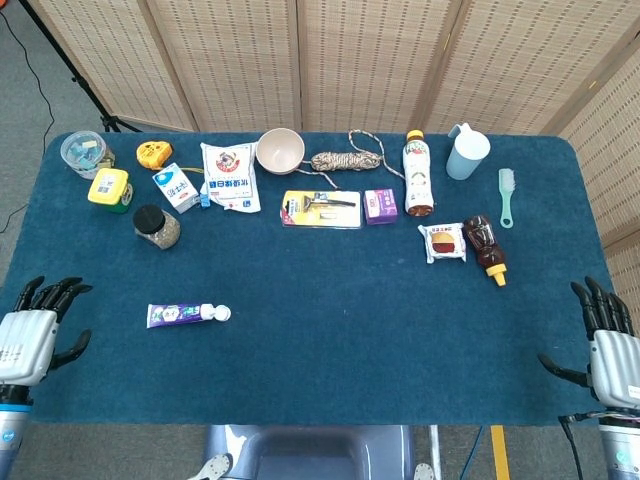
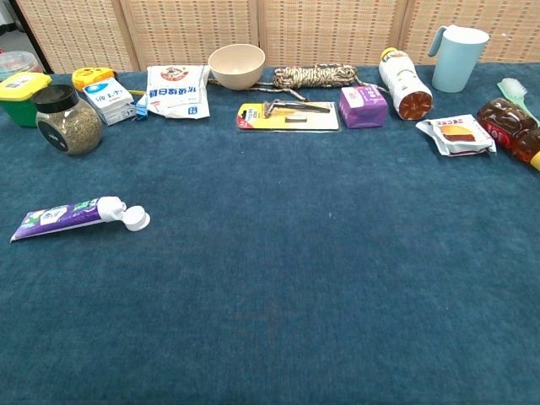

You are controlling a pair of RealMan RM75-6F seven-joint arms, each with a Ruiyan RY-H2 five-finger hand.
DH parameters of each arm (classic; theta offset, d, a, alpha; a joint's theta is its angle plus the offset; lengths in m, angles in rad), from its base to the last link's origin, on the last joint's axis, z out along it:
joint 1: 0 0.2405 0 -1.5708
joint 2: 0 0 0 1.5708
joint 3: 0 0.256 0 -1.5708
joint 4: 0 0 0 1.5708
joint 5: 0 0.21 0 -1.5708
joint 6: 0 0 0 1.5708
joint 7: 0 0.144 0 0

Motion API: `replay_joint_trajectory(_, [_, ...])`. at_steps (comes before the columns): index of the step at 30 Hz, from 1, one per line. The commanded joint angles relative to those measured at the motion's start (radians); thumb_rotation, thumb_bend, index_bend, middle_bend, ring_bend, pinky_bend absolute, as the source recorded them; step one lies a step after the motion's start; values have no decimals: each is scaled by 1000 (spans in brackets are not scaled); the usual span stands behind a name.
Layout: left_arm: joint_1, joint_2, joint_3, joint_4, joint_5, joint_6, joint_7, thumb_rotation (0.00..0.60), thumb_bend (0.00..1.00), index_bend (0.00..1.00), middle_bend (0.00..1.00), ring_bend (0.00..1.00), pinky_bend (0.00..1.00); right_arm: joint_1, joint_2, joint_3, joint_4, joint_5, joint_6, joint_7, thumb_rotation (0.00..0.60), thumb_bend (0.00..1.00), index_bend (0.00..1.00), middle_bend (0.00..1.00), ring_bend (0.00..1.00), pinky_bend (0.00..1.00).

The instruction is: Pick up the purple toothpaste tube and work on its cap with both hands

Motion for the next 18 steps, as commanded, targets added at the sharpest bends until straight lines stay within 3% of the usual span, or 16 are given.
replay_joint_trajectory(1, [-19,-6,-10,6,-15,-23,21,600,326,230,221,225,206,-6,1,-2,1,-1,7,6,600,0,0,0,0,0])
replay_joint_trajectory(18, [-168,-98,-37,94,-108,-228,118,600,334,218,223,207,214,-35,16,-15,-5,-24,43,30,600,0,0,0,0,0])
